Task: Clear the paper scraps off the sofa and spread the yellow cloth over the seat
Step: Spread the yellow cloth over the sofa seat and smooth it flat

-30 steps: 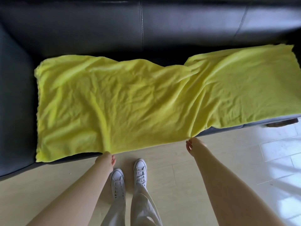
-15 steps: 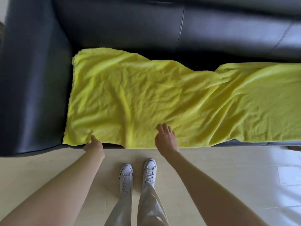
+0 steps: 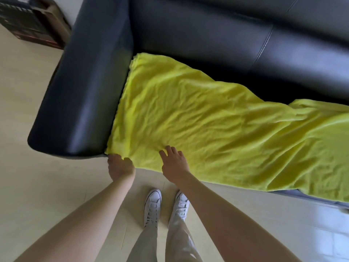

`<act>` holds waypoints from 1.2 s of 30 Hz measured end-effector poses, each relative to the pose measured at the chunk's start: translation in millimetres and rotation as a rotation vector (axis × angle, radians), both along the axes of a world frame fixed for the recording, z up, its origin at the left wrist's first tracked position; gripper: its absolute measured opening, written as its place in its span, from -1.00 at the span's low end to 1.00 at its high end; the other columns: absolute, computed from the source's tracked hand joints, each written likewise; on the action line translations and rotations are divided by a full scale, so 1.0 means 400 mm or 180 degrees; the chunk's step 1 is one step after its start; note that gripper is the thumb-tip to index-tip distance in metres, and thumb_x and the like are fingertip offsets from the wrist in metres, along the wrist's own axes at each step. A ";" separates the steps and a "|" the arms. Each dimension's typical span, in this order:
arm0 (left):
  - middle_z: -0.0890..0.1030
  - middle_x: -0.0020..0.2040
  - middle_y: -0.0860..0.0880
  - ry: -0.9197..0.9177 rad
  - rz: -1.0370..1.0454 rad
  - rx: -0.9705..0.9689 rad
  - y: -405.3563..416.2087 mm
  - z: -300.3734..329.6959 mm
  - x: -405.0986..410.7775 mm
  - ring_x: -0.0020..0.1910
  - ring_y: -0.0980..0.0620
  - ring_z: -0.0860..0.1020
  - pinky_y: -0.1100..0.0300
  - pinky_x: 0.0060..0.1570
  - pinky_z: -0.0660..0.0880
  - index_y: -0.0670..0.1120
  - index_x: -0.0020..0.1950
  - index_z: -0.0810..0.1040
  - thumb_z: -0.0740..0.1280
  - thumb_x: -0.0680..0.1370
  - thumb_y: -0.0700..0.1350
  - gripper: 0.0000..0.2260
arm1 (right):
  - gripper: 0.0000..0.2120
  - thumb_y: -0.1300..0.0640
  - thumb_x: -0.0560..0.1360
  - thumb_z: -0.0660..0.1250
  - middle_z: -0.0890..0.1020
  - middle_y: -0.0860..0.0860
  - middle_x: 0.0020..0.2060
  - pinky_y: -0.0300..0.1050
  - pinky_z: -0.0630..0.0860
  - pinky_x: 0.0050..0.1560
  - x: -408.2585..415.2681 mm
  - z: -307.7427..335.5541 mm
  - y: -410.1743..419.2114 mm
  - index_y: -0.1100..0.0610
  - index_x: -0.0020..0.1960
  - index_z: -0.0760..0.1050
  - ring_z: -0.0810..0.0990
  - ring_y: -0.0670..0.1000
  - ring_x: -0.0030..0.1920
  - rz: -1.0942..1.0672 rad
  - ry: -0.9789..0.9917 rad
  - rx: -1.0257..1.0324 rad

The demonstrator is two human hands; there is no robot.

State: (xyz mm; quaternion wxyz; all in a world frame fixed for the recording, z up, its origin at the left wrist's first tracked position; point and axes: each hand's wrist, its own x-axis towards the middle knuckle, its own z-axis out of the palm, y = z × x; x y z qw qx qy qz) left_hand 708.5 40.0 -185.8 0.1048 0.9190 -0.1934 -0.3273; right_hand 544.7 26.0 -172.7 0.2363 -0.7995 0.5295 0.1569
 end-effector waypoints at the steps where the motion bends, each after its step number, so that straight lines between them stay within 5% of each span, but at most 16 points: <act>1: 0.47 0.20 -0.26 -0.0261 -0.0524 -0.0371 -0.007 0.002 -0.010 0.19 -0.28 0.46 -0.10 0.13 0.42 -0.26 0.19 0.40 0.25 0.53 -0.26 -0.76 | -0.48 0.21 0.51 0.21 0.25 0.14 0.42 0.02 0.31 0.32 0.001 -0.001 -0.001 0.14 0.44 0.20 0.26 0.14 0.39 -0.0024 -0.0029 -0.0037; 3: 0.47 0.17 -0.23 -0.0531 -0.1410 -0.0860 -0.023 0.002 -0.021 0.20 -0.25 0.43 -0.07 0.15 0.38 -0.23 0.17 0.44 0.27 0.49 -0.33 -0.74 | -0.47 0.19 0.51 0.20 0.23 0.15 0.44 0.03 0.31 0.32 -0.001 -0.006 -0.008 0.14 0.46 0.18 0.25 0.14 0.41 -0.0117 -0.0122 -0.0155; 6: 0.30 0.45 -0.19 -0.0576 -0.2141 -0.0842 -0.060 -0.023 -0.014 0.44 -0.17 0.25 0.02 0.37 0.26 -0.20 0.46 0.26 0.23 0.52 -0.31 -0.51 | -0.41 0.16 0.52 0.20 0.16 0.14 0.49 0.04 0.28 0.35 -0.007 -0.014 -0.021 0.11 0.51 0.11 0.17 0.13 0.47 -0.0293 -0.0201 -0.0260; 10: 0.10 0.56 -0.14 -0.0170 -0.1653 -0.0486 -0.100 -0.053 0.023 0.52 -0.13 0.11 0.02 0.45 0.13 -0.16 0.56 0.03 0.15 0.59 -0.20 -0.44 | -0.37 0.12 0.55 0.18 0.06 0.09 0.53 0.05 0.23 0.43 -0.023 -0.027 -0.034 0.07 0.55 0.00 0.05 0.07 0.53 -0.0470 -0.0154 -0.0182; 17: 0.21 0.49 -0.21 -0.0554 -0.1700 -0.0251 -0.135 -0.034 0.006 0.42 -0.23 0.22 -0.10 0.30 0.30 -0.24 0.47 0.21 0.20 0.54 -0.18 -0.50 | -0.43 0.15 0.54 0.19 0.20 0.12 0.48 0.07 0.36 0.29 -0.040 -0.024 -0.055 0.09 0.51 0.13 0.25 0.12 0.43 -0.0500 -0.0273 -0.0195; 21: 0.31 0.41 -0.20 -0.0933 -0.2627 -0.0508 -0.163 0.002 -0.079 0.38 -0.21 0.29 -0.05 0.23 0.35 -0.21 0.39 0.33 0.28 0.48 -0.20 -0.52 | -0.50 0.18 0.52 0.22 0.34 0.14 0.37 0.08 0.40 0.22 -0.076 -0.003 -0.081 0.12 0.44 0.25 0.36 0.16 0.32 -0.0837 -0.0345 -0.0279; 36: 0.39 0.31 -0.09 -0.0346 -0.4632 -0.1337 -0.546 0.109 -0.664 0.33 -0.07 0.34 0.11 0.20 0.37 -0.14 0.37 0.35 0.21 0.51 -0.30 -0.59 | -0.64 0.32 0.50 0.19 0.48 0.08 0.21 -0.02 0.38 0.15 -0.668 0.095 -0.412 0.16 0.27 0.43 0.46 0.12 0.18 -0.1522 -0.0064 -0.1198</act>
